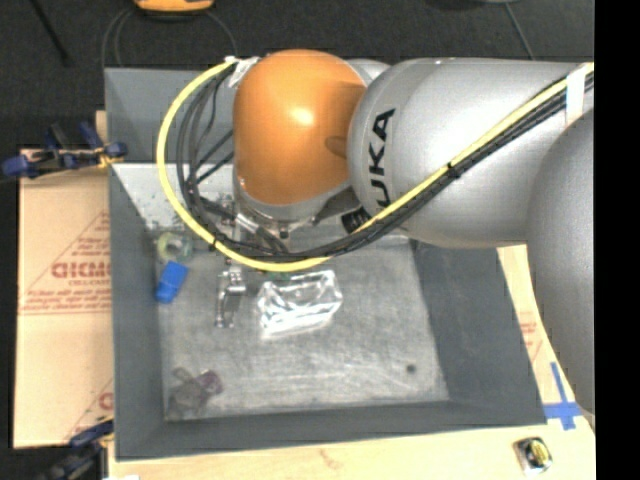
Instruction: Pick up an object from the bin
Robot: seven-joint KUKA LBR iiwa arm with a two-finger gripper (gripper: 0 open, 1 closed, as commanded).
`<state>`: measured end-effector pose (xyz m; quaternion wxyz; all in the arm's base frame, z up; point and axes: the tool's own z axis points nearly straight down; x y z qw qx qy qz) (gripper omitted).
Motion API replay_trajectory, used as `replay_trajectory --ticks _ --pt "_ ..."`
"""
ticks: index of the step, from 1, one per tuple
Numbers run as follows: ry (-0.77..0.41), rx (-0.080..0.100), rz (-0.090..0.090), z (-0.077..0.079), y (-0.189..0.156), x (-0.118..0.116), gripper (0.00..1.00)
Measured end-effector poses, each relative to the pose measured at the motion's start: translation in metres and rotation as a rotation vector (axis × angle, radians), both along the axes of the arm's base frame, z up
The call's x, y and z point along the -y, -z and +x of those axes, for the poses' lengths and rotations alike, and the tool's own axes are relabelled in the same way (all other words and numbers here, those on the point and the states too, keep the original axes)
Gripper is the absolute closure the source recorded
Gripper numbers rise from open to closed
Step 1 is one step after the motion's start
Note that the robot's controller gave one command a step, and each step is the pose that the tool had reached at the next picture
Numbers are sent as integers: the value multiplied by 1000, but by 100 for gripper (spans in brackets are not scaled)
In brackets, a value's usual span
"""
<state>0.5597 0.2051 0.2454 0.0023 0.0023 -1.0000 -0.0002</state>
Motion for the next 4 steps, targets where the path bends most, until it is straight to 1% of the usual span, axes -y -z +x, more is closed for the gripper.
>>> replay_trajectory --ticks 1,2,3,4 --pt "-154 2 -3 18 85 58 0" --pt "-354 7 4 57 156 112 0" --pt "-560 19 4 61 157 114 0" --pt "-731 8 0 47 141 129 0"
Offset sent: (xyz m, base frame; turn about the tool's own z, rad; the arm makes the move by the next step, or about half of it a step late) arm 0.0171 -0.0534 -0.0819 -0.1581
